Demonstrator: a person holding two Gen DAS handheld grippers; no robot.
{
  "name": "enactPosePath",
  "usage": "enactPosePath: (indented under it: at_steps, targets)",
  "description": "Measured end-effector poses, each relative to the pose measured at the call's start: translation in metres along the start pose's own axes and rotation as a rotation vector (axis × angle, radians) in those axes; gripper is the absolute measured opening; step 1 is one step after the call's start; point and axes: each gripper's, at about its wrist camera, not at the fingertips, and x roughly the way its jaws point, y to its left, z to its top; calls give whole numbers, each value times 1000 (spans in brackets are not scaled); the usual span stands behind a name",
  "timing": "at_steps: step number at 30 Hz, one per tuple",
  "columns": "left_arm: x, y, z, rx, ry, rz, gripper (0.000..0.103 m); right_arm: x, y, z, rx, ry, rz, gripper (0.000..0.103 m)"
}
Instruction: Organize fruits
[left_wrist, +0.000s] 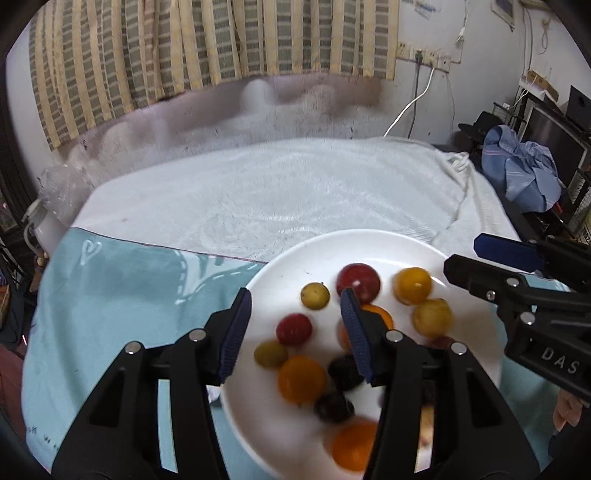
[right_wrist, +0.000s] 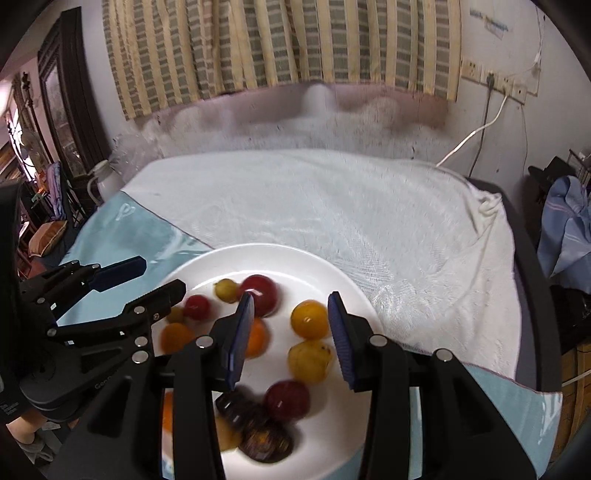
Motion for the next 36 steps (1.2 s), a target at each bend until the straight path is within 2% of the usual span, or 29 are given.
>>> enactPosePath:
  at_steps: [3, 8, 13, 18, 21, 28, 32, 36]
  targets:
    - [-37, -5, -10, 7, -44, 16, 61, -28, 7, -8, -4, -36, 3, 42]
    - [-81, -16, -31, 28, -91, 47, 62, -69, 22, -31, -30, -72, 6, 42]
    - [-106, -27, -54, 19, -103, 56, 64, -95, 32, -54, -37, -90, 18, 42]
    - [-108, -30, -77, -9, -77, 77, 73, -97, 34, -75, -20, -49, 20, 42]
    - [-103, -32, -96, -25, -39, 72, 75, -94, 36, -91, -16, -22, 24, 42]
    - [-108, -37, -145, -47, -9, 52, 80, -92, 38, -143, 4, 26, 57, 42]
    - [-120, -39, -173, -64, -18, 47, 82, -103, 43, -173, 3, 25, 84, 42]
    - [-138, -44, -193, -42, -48, 83, 86, -118, 48, -195, -26, 3, 86, 42]
